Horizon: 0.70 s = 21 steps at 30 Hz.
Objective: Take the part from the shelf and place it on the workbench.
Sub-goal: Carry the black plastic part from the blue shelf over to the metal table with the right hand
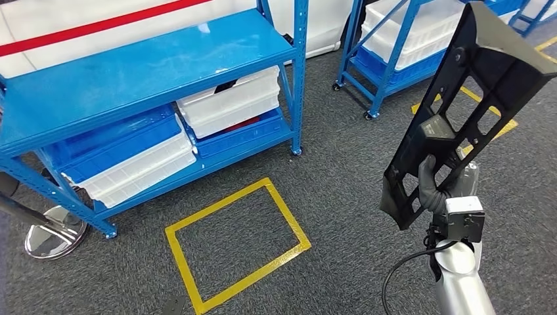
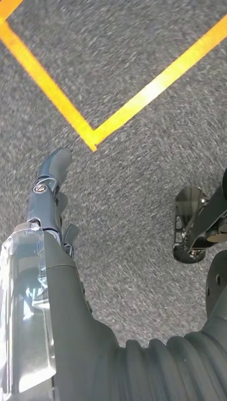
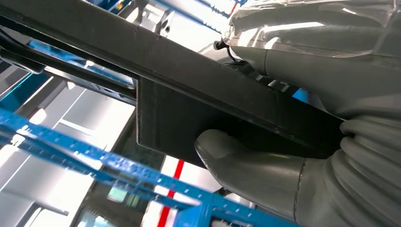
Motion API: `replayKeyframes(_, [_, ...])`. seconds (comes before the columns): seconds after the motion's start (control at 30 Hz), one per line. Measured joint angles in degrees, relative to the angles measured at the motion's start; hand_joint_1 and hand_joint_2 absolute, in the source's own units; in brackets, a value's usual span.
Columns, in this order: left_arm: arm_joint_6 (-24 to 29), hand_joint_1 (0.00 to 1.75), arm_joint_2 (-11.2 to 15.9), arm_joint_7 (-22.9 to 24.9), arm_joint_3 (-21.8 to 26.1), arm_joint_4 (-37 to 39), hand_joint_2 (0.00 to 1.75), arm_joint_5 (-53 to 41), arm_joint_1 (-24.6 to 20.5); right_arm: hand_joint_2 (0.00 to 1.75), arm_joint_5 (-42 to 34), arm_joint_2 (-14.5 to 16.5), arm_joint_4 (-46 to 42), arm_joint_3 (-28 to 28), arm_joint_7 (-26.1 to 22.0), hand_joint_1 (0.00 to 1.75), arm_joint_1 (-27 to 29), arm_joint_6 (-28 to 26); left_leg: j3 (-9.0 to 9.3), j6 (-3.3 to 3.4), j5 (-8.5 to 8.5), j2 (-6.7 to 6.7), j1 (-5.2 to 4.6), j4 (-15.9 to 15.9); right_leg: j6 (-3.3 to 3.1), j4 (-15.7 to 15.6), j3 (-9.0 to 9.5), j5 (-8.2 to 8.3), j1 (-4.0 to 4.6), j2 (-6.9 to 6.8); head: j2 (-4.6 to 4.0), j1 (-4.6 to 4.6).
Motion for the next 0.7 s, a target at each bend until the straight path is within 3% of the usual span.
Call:
replayKeyframes(0.07, [-0.28,0.0,0.01,0.0,0.0,0.0,1.75,-0.04,-0.01,1.75,0.02,-0.01,-0.02,0.0,-0.09,1.75,0.28,-0.19,4.25,0.08,3.44,-2.55,0.43,-7.98,0.55,0.05,-0.19,0.35,-0.12,1.64,0.0,0.0])
replayKeyframes(0.13, [-0.52,0.0,0.02,0.06,-0.01,0.0,1.75,-0.04,-0.05,1.75,0.02,-0.02,-0.03,-0.01,-0.15,1.75,0.28,-0.3,6.61,0.25,4.76,-4.99,0.65,-12.99,1.4,0.0,-0.62,0.9,-0.16,3.14,0.01,0.0])
replayKeyframes(0.17, [-0.63,0.0,0.02,0.1,-0.01,0.0,1.75,-0.04,-0.09,1.75,0.02,-0.07,-0.04,-0.03,-0.16,1.75,0.31,-0.32,6.8,0.46,4.69,-5.15,0.54,-13.51,1.95,-0.2,-0.84,1.29,-0.2,3.89,0.01,0.0])
replayKeyframes(0.2, [-0.72,0.0,0.02,0.14,-0.01,0.0,1.75,-0.04,-0.17,1.75,0.02,-0.18,-0.04,-0.09,-0.15,1.75,0.4,-0.34,6.81,0.78,4.9,-4.48,0.42,-13.69,2.57,-0.53,-1.02,1.73,-0.3,4.67,0.02,0.0])
replayKeyframes(0.23, [-0.8,0.0,0.02,0.16,-0.01,0.0,1.75,-0.05,-0.32,1.75,0.02,-0.28,-0.04,-0.17,-0.15,1.75,0.5,-0.36,6.83,1.27,5.25,-3.69,0.41,-13.92,2.98,-0.69,-1.18,1.96,-0.39,4.52,0.02,0.01])
replayKeyframes(0.3, [-1.0,0.0,0.03,0.25,0.0,0.0,1.75,-0.06,-0.56,1.75,0.08,-0.51,-0.04,-0.33,-0.17,1.75,0.46,-0.47,6.68,2.39,6.05,-2.03,0.31,-14.52,3.25,1.33,-2.38,0.49,-0.1,1.19,0.02,0.03])
replayKeyframes(0.37, [-1.21,0.0,0.05,0.42,0.0,0.0,1.75,-0.05,-0.53,1.75,0.27,-0.57,-0.04,-0.38,-0.22,1.75,0.26,-0.76,6.22,3.15,6.53,-0.38,-0.15,-14.75,3.09,7.96,-5.23,-3.57,0.27,-2.72,0.01,0.04])
replayKeyframes(0.43, [-1.31,0.0,0.05,0.53,0.0,0.0,1.75,-0.04,-0.33,1.75,0.56,-0.54,-0.04,-0.37,-0.25,1.75,0.34,-1.29,5.68,3.49,6.75,1.38,-0.72,-14.71,2.98,14.33,-7.46,-6.44,0.35,-3.46,0.02,0.03])
replayKeyframes(0.47, [-1.31,0.0,0.05,0.52,0.0,0.0,1.75,-0.04,-0.27,1.75,0.7,-0.52,-0.07,-0.37,-0.25,1.75,0.45,-1.58,5.48,3.6,6.83,2.26,-0.96,-14.69,2.8,14.85,-7.13,-6.46,0.48,-3.53,0.02,0.03])
replayKeyframes(0.5, [-1.32,0.0,0.06,0.44,0.0,0.0,1.75,-0.04,-0.25,1.75,0.82,-0.51,-0.18,-0.37,-0.25,1.75,0.57,-1.86,5.34,3.67,6.88,3.11,-1.19,-14.68,2.49,13.05,-5.53,-5.58,0.68,-3.74,0.02,0.02])
replayKeyframes(0.53, [-1.37,0.0,0.06,0.31,0.0,0.0,1.75,-0.04,-0.24,1.75,0.98,-0.49,-0.41,-0.37,-0.28,1.75,0.69,-2.12,5.29,3.7,6.9,3.92,-1.41,-14.68,2.02,9.33,-2.87,-4.19,1.03,-4.35,0.02,0.02])
replayKeyframes(0.6, [-1.47,0.0,0.04,0.02,0.0,0.0,1.75,-0.04,-0.22,1.75,1.41,-0.42,-1.24,-0.37,-0.42,1.75,0.9,-2.56,5.28,3.62,6.91,5.31,-1.81,-14.66,0.7,1.75,1.94,-2.56,2.03,-6.91,0.01,0.02])
replayKeyframes(0.67, [-1.54,0.0,0.04,-0.09,0.0,0.0,1.75,-0.01,-0.19,1.75,1.73,-0.32,-2.12,-0.38,-0.62,1.75,1.1,-2.94,5.34,3.33,6.93,6.59,-1.99,-14.66,-0.29,-1.08,3.32,-2.36,2.78,-7.93,0.01,0.03])
replayKeyframes(0.7, [-1.55,0.0,0.04,-0.09,0.0,0.0,1.75,0.02,-0.18,1.75,1.79,-0.28,-2.48,-0.39,-0.67,1.75,1.25,-3.08,5.44,3.15,6.93,7.23,-2.02,-14.71,-0.54,-1.25,3.22,-2.05,2.85,-7.2,0.01,0.03])
